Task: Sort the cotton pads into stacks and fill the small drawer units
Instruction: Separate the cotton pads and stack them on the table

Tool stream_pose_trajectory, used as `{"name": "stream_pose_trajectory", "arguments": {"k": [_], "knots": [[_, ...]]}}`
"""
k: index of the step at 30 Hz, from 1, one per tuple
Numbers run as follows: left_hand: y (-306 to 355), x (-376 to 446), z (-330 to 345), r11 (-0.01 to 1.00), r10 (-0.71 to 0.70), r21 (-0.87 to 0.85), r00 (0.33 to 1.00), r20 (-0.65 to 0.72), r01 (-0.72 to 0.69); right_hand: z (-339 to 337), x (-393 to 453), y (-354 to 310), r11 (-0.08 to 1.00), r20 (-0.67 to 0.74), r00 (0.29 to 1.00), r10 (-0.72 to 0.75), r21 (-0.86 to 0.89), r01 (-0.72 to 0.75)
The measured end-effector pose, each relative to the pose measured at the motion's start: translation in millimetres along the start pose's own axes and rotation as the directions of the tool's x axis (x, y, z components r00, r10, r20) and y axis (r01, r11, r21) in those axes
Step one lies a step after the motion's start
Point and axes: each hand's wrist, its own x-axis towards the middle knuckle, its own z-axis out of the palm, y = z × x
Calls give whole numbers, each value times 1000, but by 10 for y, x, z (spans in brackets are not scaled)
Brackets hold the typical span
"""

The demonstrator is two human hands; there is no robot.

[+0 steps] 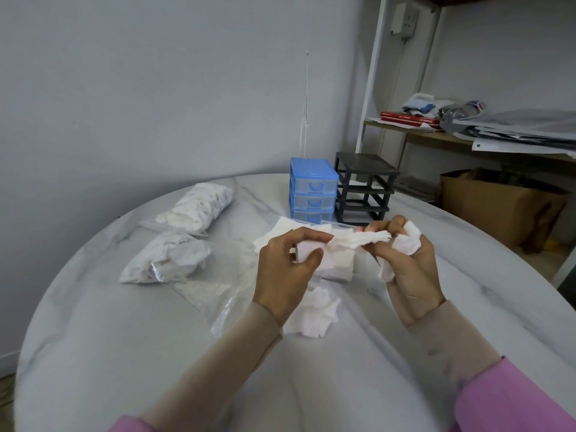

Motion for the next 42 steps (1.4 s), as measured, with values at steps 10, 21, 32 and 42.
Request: {"name": "stream_pose_trajectory", "arguments": {"k": [10, 21, 32, 42], "knots": [[-45, 4, 17, 991, -84, -103, 996, -14, 82, -1, -16, 12, 998, 54, 996, 64, -30, -63], [2, 32, 22, 951, -104, -280, 987, 119, 134, 43, -49, 73, 982, 53, 995, 85, -176, -74], [81, -2, 52, 909, -179, -346, 968, 176, 231, 13, -24, 85, 972, 3, 1000, 20, -233, -19], [120, -7, 55, 865, -268, -387, 947, 179, 318, 8, -24, 96, 964, 35, 999, 7, -265, 2]]}}
